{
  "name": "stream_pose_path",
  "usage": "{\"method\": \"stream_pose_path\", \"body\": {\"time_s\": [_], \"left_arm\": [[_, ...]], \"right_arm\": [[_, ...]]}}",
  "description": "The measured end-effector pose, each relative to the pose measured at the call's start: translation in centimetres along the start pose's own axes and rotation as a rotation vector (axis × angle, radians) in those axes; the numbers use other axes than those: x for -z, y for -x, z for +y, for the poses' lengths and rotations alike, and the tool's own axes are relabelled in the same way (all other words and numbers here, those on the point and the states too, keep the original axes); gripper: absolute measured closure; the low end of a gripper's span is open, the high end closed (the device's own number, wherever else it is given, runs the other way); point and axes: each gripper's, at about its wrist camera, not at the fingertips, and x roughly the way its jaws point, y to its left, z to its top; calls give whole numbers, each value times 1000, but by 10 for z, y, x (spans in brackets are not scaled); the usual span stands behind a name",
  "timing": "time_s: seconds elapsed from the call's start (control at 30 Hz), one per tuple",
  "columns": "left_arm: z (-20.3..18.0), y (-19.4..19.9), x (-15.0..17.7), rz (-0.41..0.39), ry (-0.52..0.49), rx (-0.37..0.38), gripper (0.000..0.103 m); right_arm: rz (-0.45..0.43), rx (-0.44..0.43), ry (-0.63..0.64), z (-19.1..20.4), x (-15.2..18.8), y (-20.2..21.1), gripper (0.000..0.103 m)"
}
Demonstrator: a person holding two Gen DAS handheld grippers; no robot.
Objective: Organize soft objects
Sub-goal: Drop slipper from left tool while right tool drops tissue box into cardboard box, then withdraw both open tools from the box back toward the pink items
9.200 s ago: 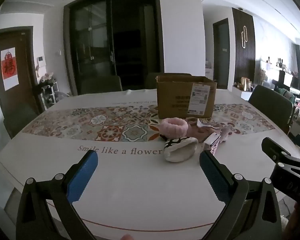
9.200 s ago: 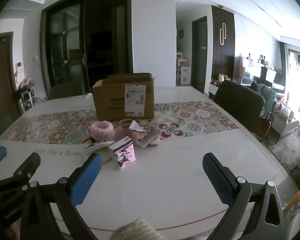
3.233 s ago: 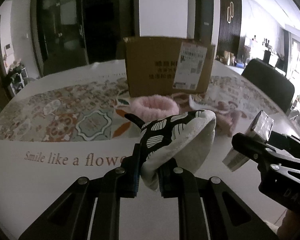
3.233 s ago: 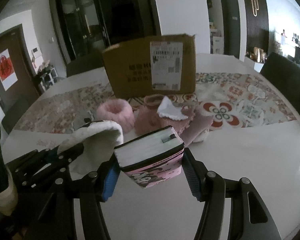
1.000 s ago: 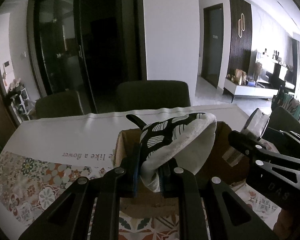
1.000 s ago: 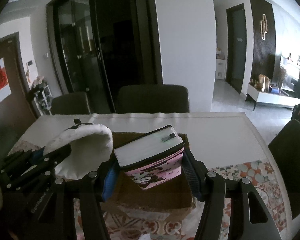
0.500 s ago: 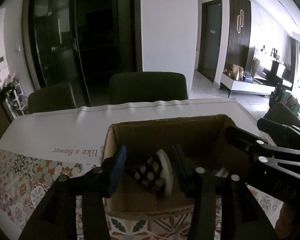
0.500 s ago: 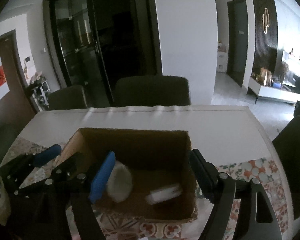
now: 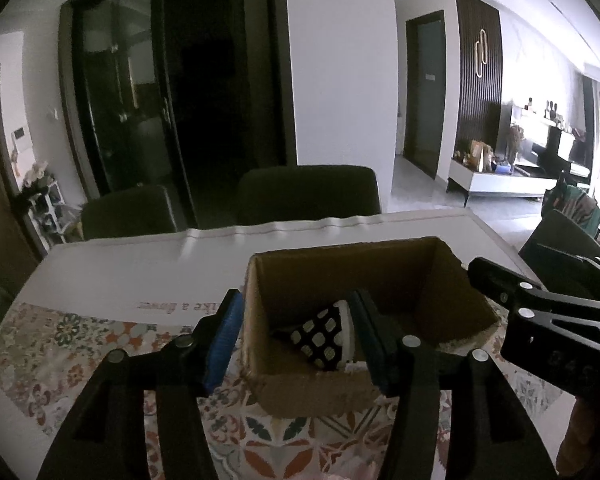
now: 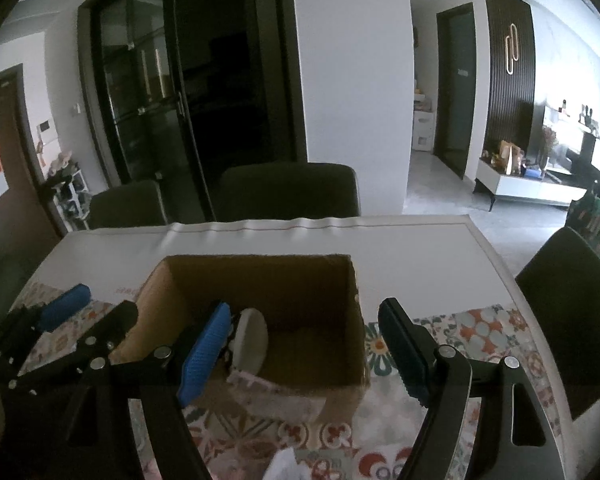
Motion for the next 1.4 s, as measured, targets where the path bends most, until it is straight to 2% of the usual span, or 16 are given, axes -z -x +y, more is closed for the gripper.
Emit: {"method": "stream_pose_path", "body": {"time_s": [0.37, 0.7, 1.4], "left_arm": [[13, 50, 28, -7, 14, -19, 45], [16, 71, 67, 9, 21, -25, 43], [6, 72, 145, 83, -23, 31, 42]], "right_arm": [[-1, -28, 20, 17, 27, 41, 25], [38, -39, 20, 25, 65, 57, 26], [162, -29, 20, 25, 146, 54, 26]]}}
